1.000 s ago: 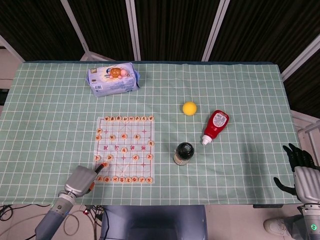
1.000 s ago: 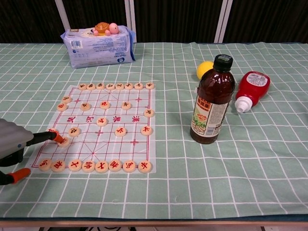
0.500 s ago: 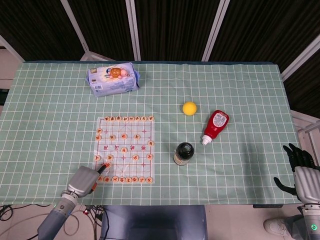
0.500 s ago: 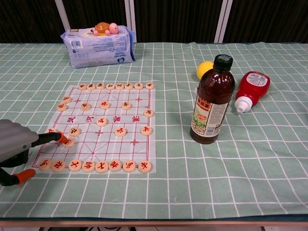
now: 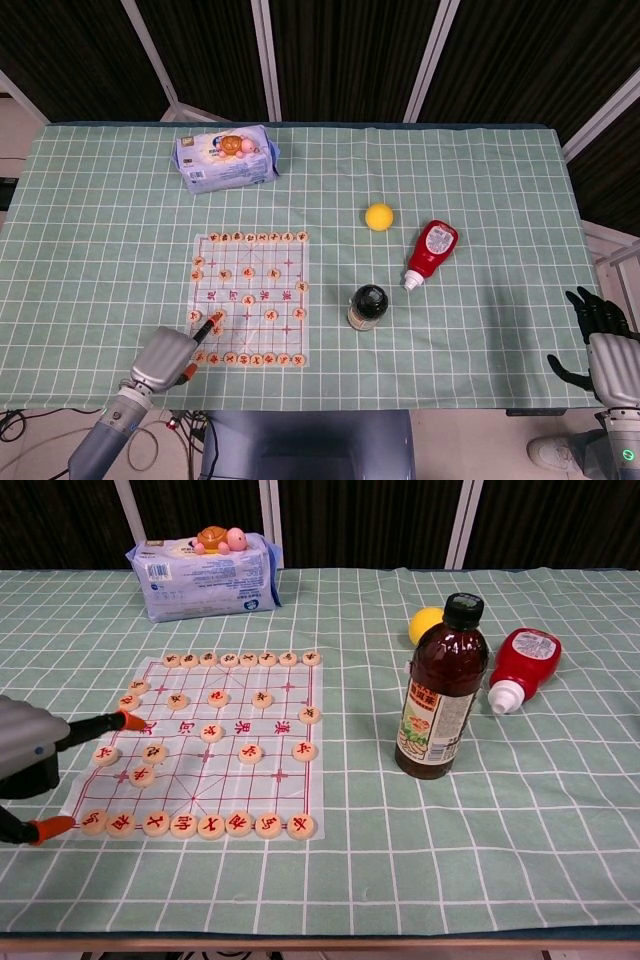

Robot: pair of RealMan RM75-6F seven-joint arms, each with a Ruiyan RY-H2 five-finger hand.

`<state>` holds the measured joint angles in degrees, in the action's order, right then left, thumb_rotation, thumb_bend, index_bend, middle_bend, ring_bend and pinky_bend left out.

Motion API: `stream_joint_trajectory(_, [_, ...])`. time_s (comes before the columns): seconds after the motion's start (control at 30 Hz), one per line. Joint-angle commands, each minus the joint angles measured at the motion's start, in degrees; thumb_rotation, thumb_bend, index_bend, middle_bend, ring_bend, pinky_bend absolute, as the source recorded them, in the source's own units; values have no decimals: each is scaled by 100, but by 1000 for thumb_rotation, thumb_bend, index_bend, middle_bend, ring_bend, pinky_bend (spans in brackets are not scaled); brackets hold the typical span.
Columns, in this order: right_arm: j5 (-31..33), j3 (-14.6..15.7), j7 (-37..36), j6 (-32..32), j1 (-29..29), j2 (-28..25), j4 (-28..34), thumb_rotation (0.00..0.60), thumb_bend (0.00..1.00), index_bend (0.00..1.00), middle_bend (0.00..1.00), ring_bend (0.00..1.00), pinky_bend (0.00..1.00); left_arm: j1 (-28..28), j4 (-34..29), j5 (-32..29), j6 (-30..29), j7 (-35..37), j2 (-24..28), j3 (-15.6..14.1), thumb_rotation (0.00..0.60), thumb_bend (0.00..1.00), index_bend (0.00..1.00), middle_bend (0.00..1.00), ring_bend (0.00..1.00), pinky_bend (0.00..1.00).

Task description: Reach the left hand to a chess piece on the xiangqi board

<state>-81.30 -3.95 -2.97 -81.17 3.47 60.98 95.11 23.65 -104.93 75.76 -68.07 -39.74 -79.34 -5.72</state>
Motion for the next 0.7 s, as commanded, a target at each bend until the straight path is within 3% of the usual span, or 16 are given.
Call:
stream_joint_trajectory(0.03, [-2,1,10,1,1,-1,6,600,291,0,0,0,0,-193,-89,589,-461,560,256,-23,600,204,8,795,537,641])
stream_joint_trajectory(0.23, [1,4,20,-5,-4,0,6,600,292,0,0,0,0,-553,-50,1172,-1119,1346,610,-126,600,137,0,365,191,283])
stream_joint_trajectory(0.3, [3,5,27,-2,-4,1,4,600,293,0,0,0,0,-689,19,1259,-1311,1586,714,-168,600,99,0,180,50,99])
stream_joint_trajectory(0.4, [2,6,44,-5,-4,3,4,600,292,0,0,0,0,-898,193,1359,-1587,1894,867,-214,600,41,0,16,0,0])
stream_joint_trajectory(0.7, [-66,17,104,-56,-9,14,-23,600,292,0,0,0,0,-1402,875,1552,-2397,1723,1025,-90,600,0,0,0,0,0])
